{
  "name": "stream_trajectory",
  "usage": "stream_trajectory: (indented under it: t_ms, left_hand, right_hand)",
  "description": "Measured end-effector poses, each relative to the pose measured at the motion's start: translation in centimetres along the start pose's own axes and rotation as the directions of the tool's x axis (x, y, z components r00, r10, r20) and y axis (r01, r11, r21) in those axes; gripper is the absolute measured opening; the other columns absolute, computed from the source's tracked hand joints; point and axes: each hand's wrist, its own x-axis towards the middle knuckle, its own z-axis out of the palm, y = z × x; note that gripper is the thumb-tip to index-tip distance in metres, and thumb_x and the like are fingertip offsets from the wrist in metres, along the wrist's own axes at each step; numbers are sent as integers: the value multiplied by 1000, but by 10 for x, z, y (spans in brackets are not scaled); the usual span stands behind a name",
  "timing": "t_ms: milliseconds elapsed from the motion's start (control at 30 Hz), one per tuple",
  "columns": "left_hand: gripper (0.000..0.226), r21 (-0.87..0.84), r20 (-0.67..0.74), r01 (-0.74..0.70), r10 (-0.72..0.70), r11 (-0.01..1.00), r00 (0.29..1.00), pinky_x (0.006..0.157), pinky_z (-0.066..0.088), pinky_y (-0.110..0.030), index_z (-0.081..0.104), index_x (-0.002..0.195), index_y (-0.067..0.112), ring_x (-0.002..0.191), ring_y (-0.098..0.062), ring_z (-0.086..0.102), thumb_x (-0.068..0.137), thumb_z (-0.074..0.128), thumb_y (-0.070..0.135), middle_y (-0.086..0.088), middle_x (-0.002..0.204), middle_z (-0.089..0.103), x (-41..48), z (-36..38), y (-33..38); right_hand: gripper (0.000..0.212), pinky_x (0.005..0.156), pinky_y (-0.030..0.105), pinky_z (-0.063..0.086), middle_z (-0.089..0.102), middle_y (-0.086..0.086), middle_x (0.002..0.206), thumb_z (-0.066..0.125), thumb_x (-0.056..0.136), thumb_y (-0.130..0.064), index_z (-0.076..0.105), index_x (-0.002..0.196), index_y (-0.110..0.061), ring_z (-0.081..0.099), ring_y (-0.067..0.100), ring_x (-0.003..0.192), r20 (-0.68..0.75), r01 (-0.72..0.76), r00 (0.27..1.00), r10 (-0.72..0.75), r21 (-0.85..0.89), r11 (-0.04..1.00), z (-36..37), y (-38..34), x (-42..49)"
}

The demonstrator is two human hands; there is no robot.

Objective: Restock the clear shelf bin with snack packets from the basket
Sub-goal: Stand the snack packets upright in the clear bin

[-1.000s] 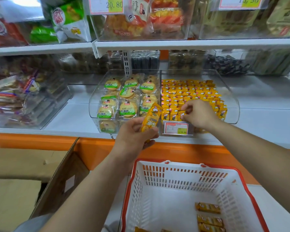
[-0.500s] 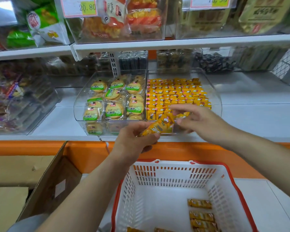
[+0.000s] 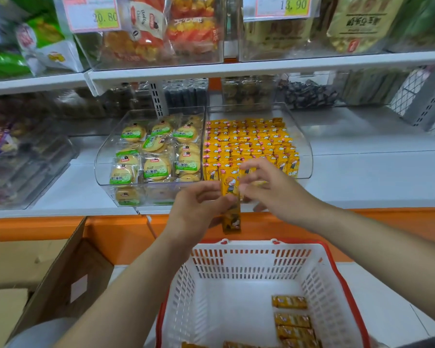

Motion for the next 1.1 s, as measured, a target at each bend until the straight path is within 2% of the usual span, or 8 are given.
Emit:
stream_trajectory:
  t_ms: [167, 300, 400, 500, 667, 833, 967, 1100]
  left_hand:
    - [19, 119, -2, -132, 133, 984, 991, 82, 62, -38, 75, 91, 37, 96, -18, 74, 84, 81, 20, 4, 97, 76, 9, 7, 7]
    - [37, 413, -107, -232, 300, 881, 948, 70, 59, -26, 63, 115, 30, 85, -7, 70, 84, 82, 29, 12, 97, 70, 35, -5, 24]
    - [46, 697, -151, -176, 382, 695, 912, 66, 57, -30, 57, 123, 27, 81, -2, 61, 85, 80, 36, 18, 101, 60, 56, -19, 24]
    - [68, 835, -128, -36, 258, 549, 958, 78, 61, -43, 50, 136, 21, 89, -14, 63, 83, 76, 54, 6, 113, 63, 68, -30, 3]
    - [68, 972, -59, -11, 288, 234, 956, 93, 50, -44, 53, 113, 28, 87, -17, 61, 76, 58, 85, 10, 91, 63, 82, -34, -29]
    - [61, 966, -66, -22, 331, 256, 941, 90, 42, -43, 52, 106, 32, 86, -17, 61, 77, 55, 86, 11, 90, 65, 87, -35, -33]
    - [58, 959, -54, -32, 293, 281, 955, 93, 43, -44, 53, 110, 31, 89, -17, 60, 80, 58, 80, 12, 92, 63, 84, -35, -28]
    - [47, 907, -65, -76, 316, 414, 947, 85, 56, -46, 58, 115, 24, 90, -20, 61, 86, 68, 60, 5, 99, 62, 69, -34, -14]
  right_hand:
    - [30, 69, 39, 62, 62, -3, 104, 72, 90, -23, 63, 116, -34, 72, 20, 79, -16, 65, 998, -65, 10, 998, -8, -14, 7]
    - [28, 73, 27, 56, 63, -6, 99, 75, 86, -16, 64, 103, -36, 63, 2, 71, -263, 144, 953, -151, -46, 988, -31, -19, 28]
    - [28, 67, 17, 50, 61, -12, 102, 74, 86, -15, 63, 104, -33, 60, -1, 70, -395, 113, 900, -184, -195, 974, -42, -8, 43]
    - [27, 62, 6, 44, 61, -6, 107, 75, 85, -15, 63, 105, -29, 64, 0, 71, -391, 47, 907, -157, -275, 960, -38, 15, 54]
    - [25, 65, 24, 46, 60, -4, 85, 78, 83, -19, 68, 104, -28, 64, 12, 69, -323, -30, 941, -100, -375, 927, -28, 44, 72]
    - [28, 66, 21, 41, 59, -15, 76, 70, 89, -28, 70, 117, -23, 59, 9, 72, -226, -62, 972, -66, -515, 855, -18, 60, 77]
    - [41, 75, 24, 39, 64, -2, 92, 62, 94, -37, 61, 131, -22, 57, 14, 86, -177, -65, 983, -43, -560, 826, -19, 56, 73]
    - [49, 83, 32, 48, 62, 2, 115, 66, 90, -39, 55, 134, -21, 59, 20, 101, -158, -55, 986, -60, -640, 767, -27, 41, 58]
